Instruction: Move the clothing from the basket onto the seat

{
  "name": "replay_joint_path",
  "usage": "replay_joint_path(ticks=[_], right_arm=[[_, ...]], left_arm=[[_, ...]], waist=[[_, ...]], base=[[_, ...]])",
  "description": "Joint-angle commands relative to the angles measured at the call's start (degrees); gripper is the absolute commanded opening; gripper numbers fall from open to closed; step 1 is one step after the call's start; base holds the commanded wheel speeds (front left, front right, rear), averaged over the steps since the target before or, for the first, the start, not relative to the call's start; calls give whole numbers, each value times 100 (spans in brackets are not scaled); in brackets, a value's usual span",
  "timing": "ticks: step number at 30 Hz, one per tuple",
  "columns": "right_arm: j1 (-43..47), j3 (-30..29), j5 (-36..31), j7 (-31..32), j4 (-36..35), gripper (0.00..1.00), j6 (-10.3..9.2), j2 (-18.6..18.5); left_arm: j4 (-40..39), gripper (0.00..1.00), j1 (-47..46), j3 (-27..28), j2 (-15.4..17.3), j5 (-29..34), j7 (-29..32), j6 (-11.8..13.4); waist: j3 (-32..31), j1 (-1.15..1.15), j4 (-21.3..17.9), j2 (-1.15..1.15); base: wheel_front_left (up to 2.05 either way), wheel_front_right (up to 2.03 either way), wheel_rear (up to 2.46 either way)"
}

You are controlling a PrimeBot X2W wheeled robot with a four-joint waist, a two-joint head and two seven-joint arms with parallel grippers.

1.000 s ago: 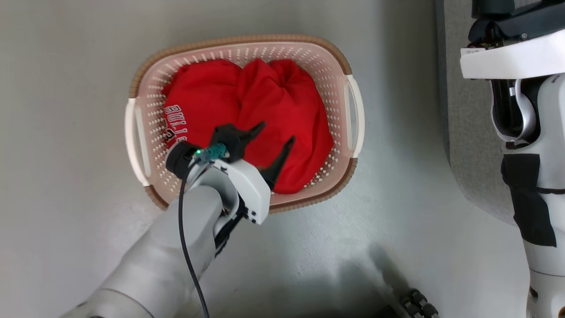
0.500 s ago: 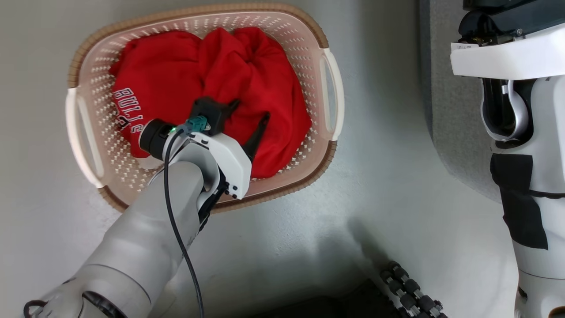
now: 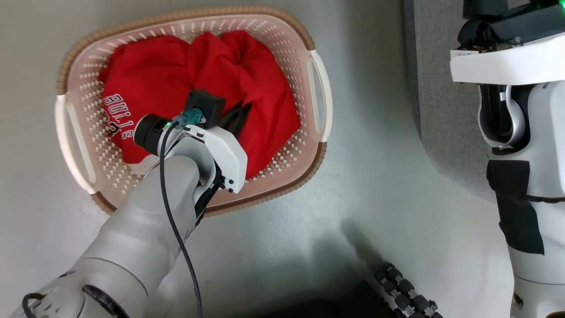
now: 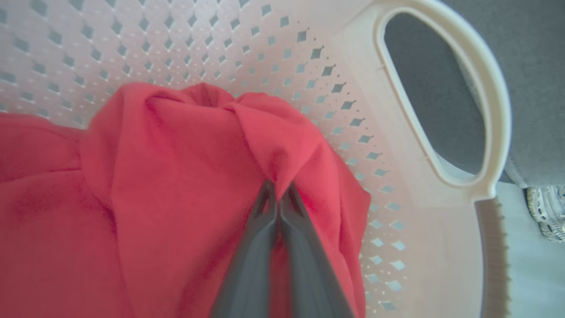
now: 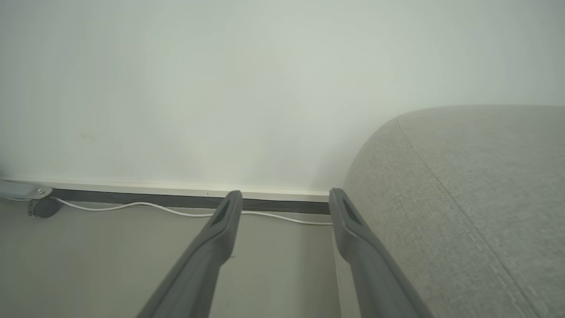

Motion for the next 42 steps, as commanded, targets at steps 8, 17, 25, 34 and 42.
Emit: replay_joint_path(ticks=[8,17,25,34,42], right_arm=[[464,3,26,-58,64,100,24,4],[860,112,8,-58,387,100,24,-186],[1248,190,78,-58,714,100,24,-276],[1852,262,113,-58,1071,100,24,-310],[2324,269,127,-58,1305,100,24,-355]], left_arm=[[-411,0,507,442,260,139,-51,-41],[-1111,0,1212,1326,287,710,-51,-42],[-1640,0,1938,2137,180,1293,-51,-42],[-2265,0,2764,2859,59,1903,-51,-42],[-2779,0,3214,3236,26,2223,-51,-42]], waist=[[-780,0,260,0],[-1767,0,598,0],[-2652,0,830,0],[-3725,0,1117,0],[-4418,0,1337,0]], base=[[0,0,0],[0,0,0],[0,0,0],[0,0,0],[0,0,0]])
